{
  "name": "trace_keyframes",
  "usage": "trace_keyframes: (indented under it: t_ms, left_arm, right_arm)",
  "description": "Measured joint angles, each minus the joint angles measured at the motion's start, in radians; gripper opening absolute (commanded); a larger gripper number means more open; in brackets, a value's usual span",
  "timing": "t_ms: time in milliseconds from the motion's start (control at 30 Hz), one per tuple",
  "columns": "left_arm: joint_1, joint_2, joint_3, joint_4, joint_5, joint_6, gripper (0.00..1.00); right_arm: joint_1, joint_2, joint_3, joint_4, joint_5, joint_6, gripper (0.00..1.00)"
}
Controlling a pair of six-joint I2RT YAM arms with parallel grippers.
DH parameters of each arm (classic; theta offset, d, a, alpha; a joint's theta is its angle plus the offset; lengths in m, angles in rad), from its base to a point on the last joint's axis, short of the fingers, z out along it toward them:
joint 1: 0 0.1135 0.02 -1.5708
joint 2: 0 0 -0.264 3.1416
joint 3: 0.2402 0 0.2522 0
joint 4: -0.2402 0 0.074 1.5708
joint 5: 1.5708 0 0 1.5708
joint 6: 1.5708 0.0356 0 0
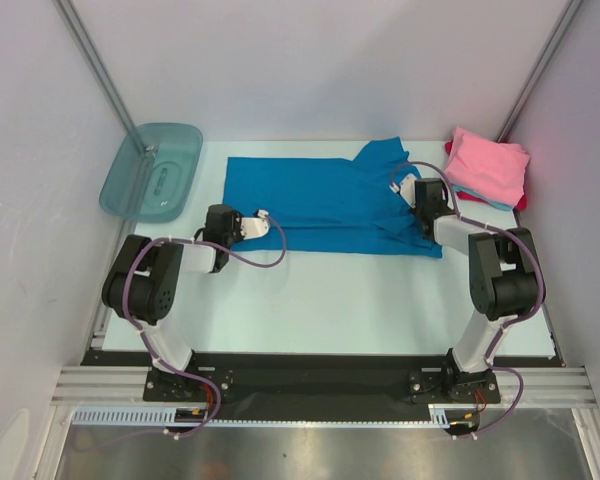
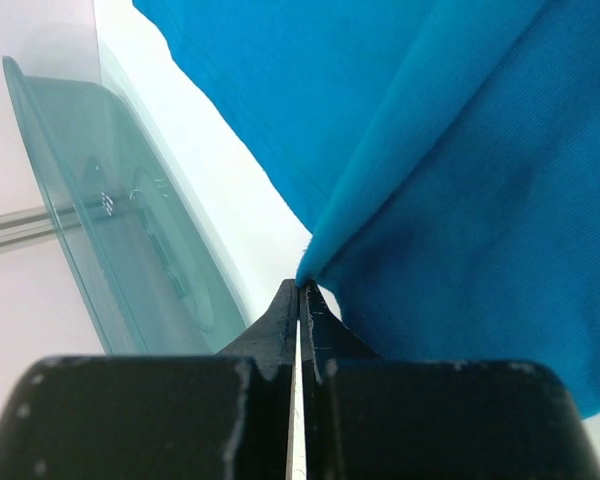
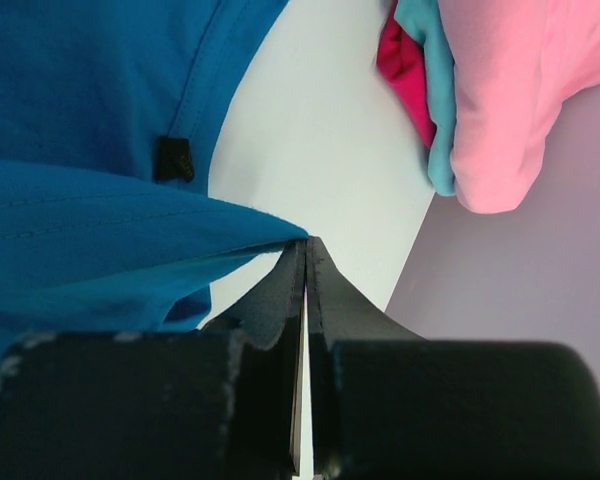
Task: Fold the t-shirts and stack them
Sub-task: Fold the tshirt
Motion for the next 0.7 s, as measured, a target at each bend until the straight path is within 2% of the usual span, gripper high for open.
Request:
trace_keyframes:
  t_ms: [700]
  left_arm:
    - [0.002, 0.042, 0.037, -0.013, 0.000, 0.001, 0.00]
  right_arm:
    - [0.019, 0.045, 0.020, 0.001, 0.027, -0.016, 0.00]
